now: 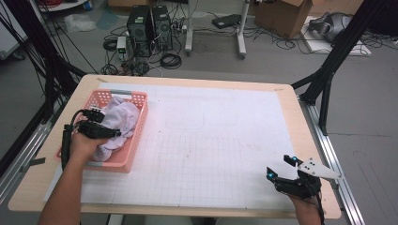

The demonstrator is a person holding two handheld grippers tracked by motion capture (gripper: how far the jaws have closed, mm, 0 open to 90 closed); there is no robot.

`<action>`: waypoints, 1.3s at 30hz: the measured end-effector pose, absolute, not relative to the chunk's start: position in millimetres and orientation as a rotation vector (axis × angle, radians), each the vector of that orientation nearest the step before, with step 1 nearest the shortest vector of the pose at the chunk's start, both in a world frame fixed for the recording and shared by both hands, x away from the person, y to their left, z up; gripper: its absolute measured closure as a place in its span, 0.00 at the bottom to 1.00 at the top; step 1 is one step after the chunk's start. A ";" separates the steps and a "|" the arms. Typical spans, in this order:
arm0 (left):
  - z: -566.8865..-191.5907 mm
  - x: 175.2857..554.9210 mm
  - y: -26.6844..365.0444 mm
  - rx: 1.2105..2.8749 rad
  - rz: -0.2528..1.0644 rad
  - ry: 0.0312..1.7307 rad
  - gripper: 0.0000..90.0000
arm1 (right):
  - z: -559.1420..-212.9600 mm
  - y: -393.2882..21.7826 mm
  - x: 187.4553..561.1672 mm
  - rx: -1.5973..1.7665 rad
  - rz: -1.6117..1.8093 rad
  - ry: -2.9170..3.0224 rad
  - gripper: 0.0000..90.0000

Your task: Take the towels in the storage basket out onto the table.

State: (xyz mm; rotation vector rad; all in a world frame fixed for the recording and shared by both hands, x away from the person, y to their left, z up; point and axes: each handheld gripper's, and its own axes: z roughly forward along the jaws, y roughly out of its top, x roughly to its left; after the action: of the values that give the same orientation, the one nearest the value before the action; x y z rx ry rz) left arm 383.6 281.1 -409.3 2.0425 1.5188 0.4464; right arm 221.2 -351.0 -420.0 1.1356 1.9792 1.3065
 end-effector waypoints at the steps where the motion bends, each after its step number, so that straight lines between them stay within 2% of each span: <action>1: -408.6 382.8 282.1 2.021 0.454 1.518 0.47 | -419.9 -351.0 221.1 1.136 1.306 1.979 0.18; 4: -406.1 381.7 284.6 1.992 0.464 1.512 0.50 | -419.7 -351.5 220.6 1.137 1.305 1.977 0.18; 5: -402.8 380.3 287.6 1.931 0.462 1.501 0.50 | -419.8 -352.3 220.4 1.142 1.306 1.974 0.18; 22: -373.1 353.7 300.7 1.579 0.609 1.274 0.51 | -418.4 -351.4 218.3 1.137 1.298 1.970 0.18; 39: -338.5 333.7 288.0 1.415 0.707 0.972 0.50 | -417.0 -351.8 216.3 1.138 1.294 1.963 0.18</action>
State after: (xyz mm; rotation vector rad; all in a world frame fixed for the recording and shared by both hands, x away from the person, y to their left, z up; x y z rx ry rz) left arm 333.7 288.0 -338.5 1.4151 0.9715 0.7070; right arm 216.3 -351.8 -417.0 1.1379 1.9632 1.2945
